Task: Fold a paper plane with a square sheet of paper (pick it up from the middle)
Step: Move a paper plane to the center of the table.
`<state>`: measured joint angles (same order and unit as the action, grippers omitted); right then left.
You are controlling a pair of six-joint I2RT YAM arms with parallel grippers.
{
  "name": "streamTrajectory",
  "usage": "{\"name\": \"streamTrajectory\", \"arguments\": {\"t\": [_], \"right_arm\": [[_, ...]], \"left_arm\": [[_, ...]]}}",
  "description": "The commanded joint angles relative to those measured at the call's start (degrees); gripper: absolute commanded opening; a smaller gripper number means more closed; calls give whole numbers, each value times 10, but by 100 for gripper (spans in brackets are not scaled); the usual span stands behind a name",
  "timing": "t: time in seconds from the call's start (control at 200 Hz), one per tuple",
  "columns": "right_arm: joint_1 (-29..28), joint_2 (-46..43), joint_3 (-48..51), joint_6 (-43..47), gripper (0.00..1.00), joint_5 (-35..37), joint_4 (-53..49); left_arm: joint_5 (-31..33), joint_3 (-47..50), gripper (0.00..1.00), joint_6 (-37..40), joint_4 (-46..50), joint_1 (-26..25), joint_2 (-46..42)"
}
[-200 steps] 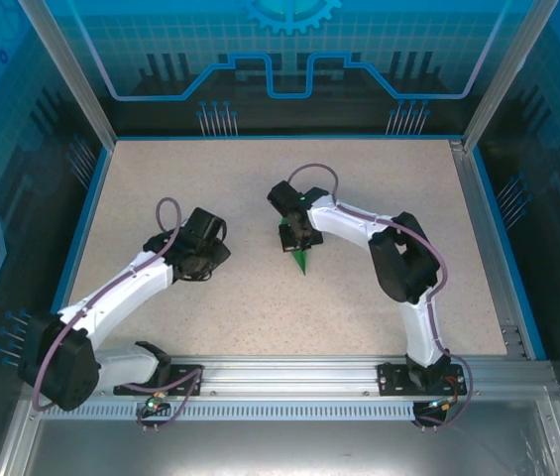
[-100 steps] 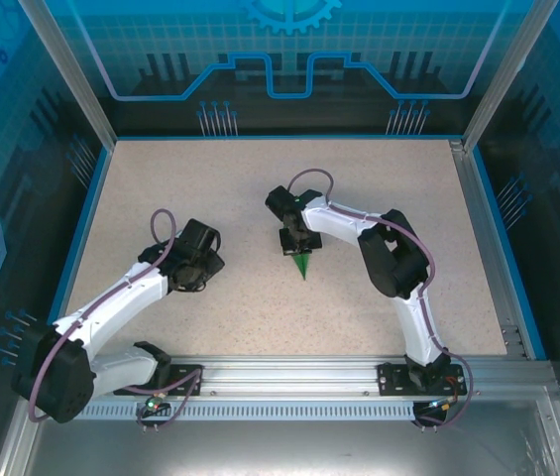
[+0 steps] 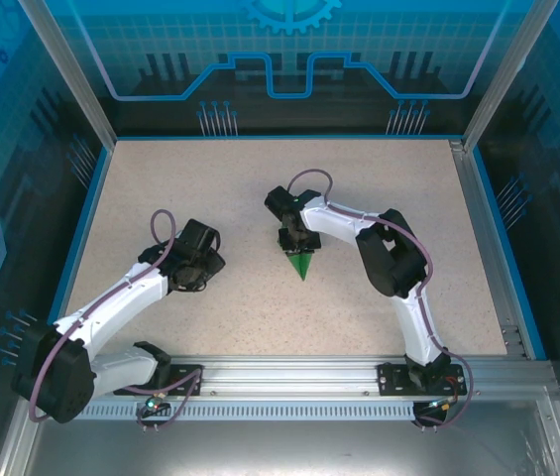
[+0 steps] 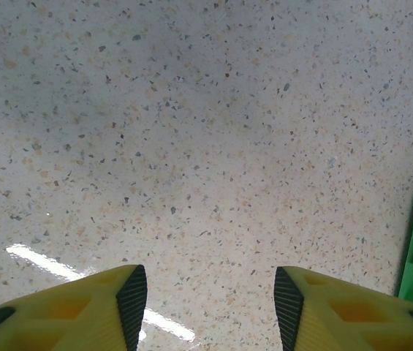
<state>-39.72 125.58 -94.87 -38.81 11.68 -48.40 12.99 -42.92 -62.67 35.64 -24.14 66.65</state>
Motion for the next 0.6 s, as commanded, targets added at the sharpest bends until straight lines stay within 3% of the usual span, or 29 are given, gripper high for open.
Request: {"name": "streamTrajectory", "arguments": {"t": [0.0,0.365,0.595], "right_arm": [[1,58,33,-9,29,-28,13],[4,4,18,6,37,-18,5],[5,-74,9,21,53,-11,-3]], "left_arm": [[-10,5,53,6,-3,6,2],[-20,0,58,37,-16,5,2],[-21,-3,63,69,-30,6,-5]]}}
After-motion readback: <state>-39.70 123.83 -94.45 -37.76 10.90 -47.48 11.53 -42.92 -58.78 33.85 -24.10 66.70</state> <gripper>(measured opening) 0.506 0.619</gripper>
